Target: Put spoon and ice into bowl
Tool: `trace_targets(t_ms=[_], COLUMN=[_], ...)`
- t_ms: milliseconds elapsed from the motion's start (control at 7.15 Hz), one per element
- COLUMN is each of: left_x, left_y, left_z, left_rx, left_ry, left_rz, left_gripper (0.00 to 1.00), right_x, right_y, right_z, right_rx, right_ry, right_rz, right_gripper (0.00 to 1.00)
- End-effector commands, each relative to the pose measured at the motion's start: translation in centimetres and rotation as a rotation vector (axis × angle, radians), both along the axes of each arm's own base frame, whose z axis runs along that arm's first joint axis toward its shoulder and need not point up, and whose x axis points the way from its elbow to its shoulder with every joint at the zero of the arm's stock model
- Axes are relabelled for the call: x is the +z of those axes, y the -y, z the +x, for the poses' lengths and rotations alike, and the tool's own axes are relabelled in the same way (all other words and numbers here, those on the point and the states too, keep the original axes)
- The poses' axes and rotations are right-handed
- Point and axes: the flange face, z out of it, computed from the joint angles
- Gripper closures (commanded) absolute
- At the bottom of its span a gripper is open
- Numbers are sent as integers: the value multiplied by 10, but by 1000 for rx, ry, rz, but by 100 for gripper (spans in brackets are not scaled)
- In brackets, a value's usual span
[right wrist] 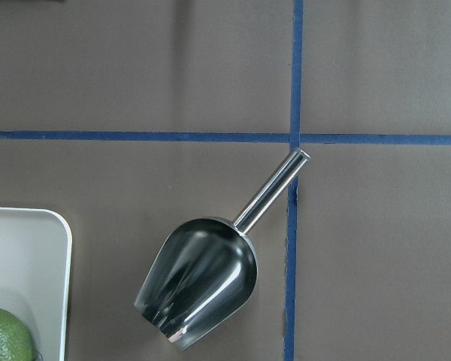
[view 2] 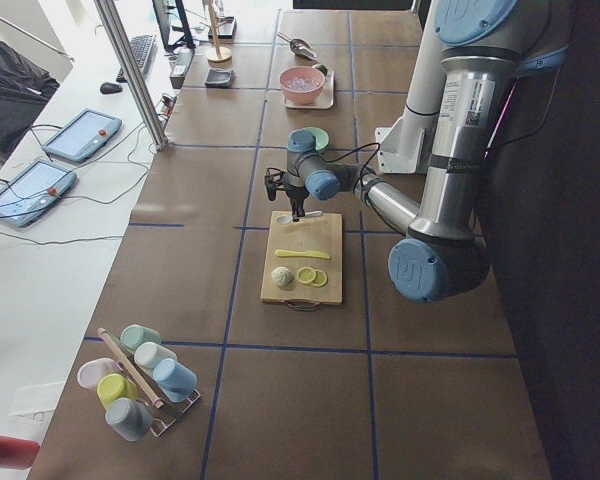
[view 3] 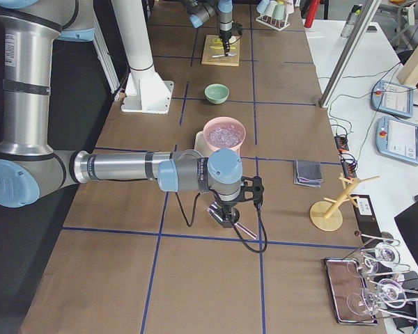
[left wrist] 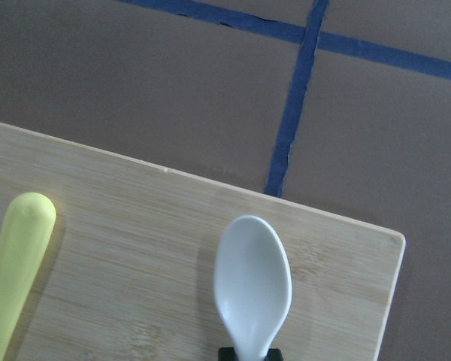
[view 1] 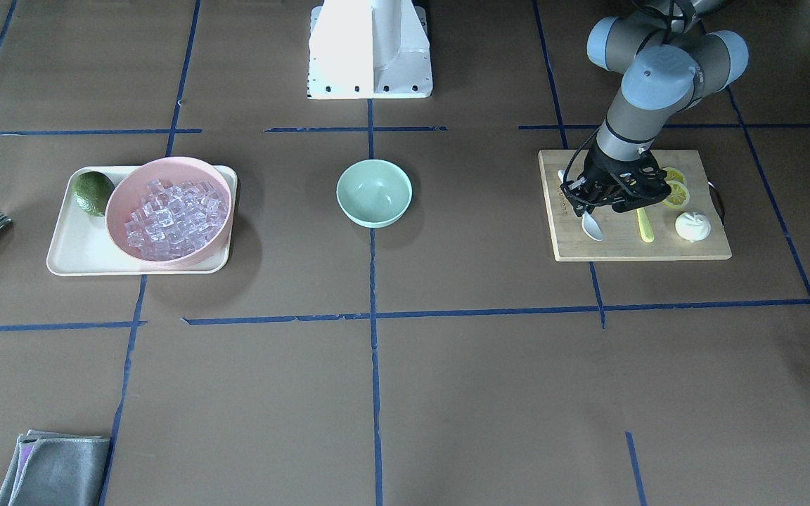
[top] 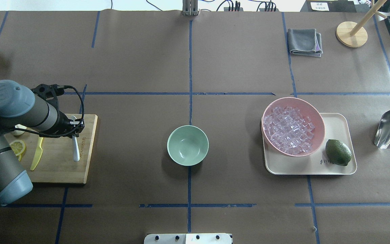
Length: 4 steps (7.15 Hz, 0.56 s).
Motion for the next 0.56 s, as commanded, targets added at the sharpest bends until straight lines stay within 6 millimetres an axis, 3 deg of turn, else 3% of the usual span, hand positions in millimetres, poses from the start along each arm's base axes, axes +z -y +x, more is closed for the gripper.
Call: trace_targets(t_ms=[0,280,420], left_x=[-67,-165,-198], left_y=[-4,12,-3], left_z=[-6,33,67], left_rx=[26,46,96], left_ry=[4,-22,-56], left_rz=[-28,-8,13], left_gripper=[100,100,100], right_x=[-4,-10,-18], right_y=[2,8,13], right_z=[-1,-1,-3], right_rx=[-2,15,44], right_ry=[13,16,24], right_rz=[8,-2,-26], right_gripper=[0,0,0])
